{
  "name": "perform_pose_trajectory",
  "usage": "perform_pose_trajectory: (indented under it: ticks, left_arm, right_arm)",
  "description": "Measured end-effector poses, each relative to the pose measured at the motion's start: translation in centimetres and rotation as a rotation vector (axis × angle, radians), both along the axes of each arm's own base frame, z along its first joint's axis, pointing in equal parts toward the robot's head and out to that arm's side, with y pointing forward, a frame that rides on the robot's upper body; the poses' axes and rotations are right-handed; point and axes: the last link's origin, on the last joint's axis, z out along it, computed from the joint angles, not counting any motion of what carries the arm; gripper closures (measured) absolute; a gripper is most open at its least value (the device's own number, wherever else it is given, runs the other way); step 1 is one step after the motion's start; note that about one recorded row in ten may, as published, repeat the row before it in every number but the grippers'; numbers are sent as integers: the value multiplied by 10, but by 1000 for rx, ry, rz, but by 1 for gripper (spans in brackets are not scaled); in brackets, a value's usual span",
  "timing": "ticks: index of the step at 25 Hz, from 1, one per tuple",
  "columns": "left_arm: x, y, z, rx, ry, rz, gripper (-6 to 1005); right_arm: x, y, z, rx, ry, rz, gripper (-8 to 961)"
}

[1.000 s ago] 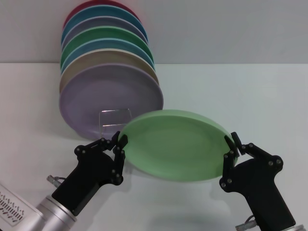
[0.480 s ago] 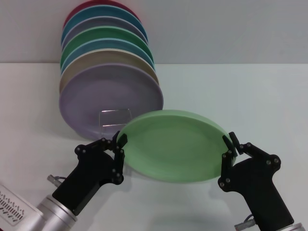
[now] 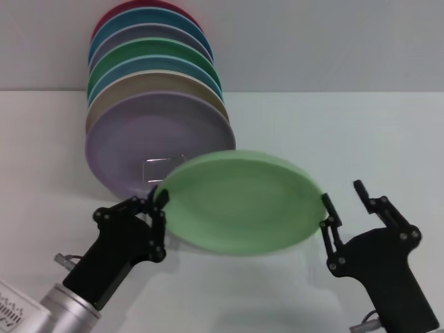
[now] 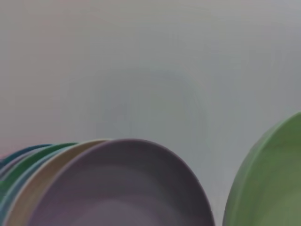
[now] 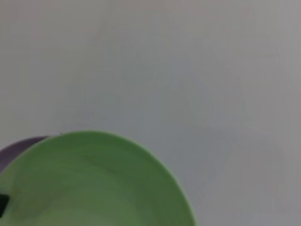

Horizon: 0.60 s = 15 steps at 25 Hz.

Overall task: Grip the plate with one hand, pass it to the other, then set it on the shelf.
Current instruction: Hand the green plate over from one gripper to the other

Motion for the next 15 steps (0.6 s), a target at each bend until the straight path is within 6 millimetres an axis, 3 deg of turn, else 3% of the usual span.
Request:
perform_pose_trajectory:
  ticks: [3,8,15]
  left_arm:
    - [-3,-2,7,35,-18,12,968]
    - [-9,-6,21,108,-60,23,968]
    - [-6,-13,37,189,-117,-18,967]
  right_arm:
    - [-1,-9,5,28,22,13,610]
    - [-1,-17,8,40,45,24,584]
    - [6,-11,5,25,12,17,574]
